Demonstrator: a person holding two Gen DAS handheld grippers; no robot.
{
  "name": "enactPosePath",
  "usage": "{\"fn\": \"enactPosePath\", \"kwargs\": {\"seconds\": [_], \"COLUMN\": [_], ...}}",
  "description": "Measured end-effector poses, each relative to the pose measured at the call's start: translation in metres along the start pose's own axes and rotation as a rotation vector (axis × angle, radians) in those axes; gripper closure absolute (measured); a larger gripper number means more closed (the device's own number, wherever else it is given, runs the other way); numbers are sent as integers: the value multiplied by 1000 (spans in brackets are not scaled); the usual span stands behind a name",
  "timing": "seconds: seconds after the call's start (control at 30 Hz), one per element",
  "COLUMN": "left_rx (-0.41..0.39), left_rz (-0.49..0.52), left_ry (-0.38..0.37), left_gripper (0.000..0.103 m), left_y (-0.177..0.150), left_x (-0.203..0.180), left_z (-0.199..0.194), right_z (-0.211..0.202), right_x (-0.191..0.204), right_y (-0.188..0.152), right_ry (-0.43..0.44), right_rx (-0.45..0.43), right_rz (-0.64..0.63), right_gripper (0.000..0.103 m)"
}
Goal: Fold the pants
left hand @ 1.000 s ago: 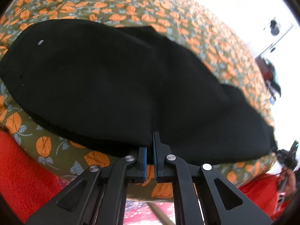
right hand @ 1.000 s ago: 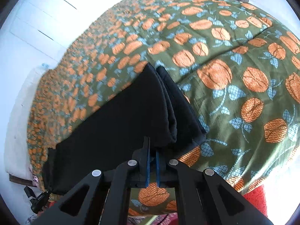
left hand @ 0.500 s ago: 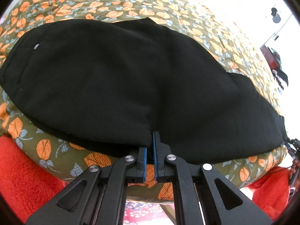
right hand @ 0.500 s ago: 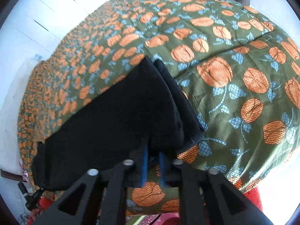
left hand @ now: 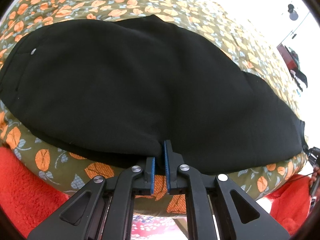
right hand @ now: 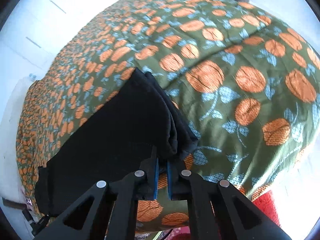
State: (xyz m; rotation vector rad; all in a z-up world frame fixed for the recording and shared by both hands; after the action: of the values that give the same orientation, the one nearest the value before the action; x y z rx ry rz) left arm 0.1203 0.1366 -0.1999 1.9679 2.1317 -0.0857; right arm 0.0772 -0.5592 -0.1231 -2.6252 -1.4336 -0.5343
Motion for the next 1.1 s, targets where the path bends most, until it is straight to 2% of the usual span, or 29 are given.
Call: {"fn": "enactPosePath", "kwargs": {"seconds": [0.17, 0.23, 0.3, 0.33, 0.37, 0.4, 0.47, 0.5, 0.53, 0.57, 0.63, 0.7, 0.77, 0.8, 0.87, 0.93, 1.0, 1.03, 1.1], "left_rx": [4, 3, 5, 10, 15, 19, 32, 46, 67, 78, 73, 20, -82, -117, -194, -233, -212, -176, -89], "left_rz": [-4, 13, 13, 8, 5, 6, 1, -10, -28, -40, -40, -14, 29, 50, 100, 134, 136, 104, 23], "left_ry": [-1, 15, 19, 16, 14, 16, 31, 42, 68, 82, 92, 128, 161, 169, 189, 208, 232, 268, 328], "left_gripper": [97, 97, 98, 98, 98, 97, 88, 74, 52, 45, 42, 42, 38, 32, 29, 27, 28, 28, 34], "left_y": [0, 0, 0, 0, 1, 1, 0, -1, -5, -9, -23, -35, -36, -31, -9, 13, 44, 61, 79], "left_x": [-1, -2, -1, 0, 0, 0, 0, 1, 3, 5, 6, 3, -4, -8, -20, -27, -25, -18, 3], "left_z": [1, 0, 0, 1, 3, 3, 2, 0, -2, -7, -22, -45, -69, -75, -80, -71, -44, -22, 15], "right_z": [2, -4, -12, -19, -27, -34, -51, -57, -60, -65, -71, -74, -70, -65, -51, -31, -8, 6, 36], "right_x": [6, 8, 11, 13, 15, 16, 23, 27, 31, 35, 42, 51, 63, 71, 87, 99, 109, 111, 98], "right_y": [-1, -3, -7, -11, -14, -19, -29, -34, -36, -40, -47, -51, -50, -47, -43, -31, -15, -5, 17], "right_ry": [-52, -62, -53, -75, -103, -118, -155, -165, -171, -175, -167, -155, -112, -70, 4, 89, 159, 176, 141], "right_rx": [0, -27, -62, -92, -136, -179, -270, -303, -322, -348, -383, -402, -377, -348, -298, -211, -132, -83, 2], "right_rz": [-28, -42, -57, -59, -58, -61, -77, -91, -101, -121, -156, -197, -245, -271, -303, -323, -325, -319, -246], "right_gripper": [95, 84, 56, 46, 31, 29, 29, 29, 29, 29, 29, 28, 28, 28, 28, 28, 28, 28, 29]}}
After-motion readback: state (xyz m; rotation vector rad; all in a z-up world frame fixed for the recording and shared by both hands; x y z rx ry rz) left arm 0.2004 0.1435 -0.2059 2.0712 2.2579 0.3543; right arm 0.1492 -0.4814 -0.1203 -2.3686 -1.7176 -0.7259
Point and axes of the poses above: each gripper's, at about its wrist camera, not at the fingertips, and z roughly the way its jaws point, x to its left, y to its top, the point moved 1 cm from there along z, roughly the way its jaws point, and after that the axes turned 15 degrees about x, right-handed, at the moved point
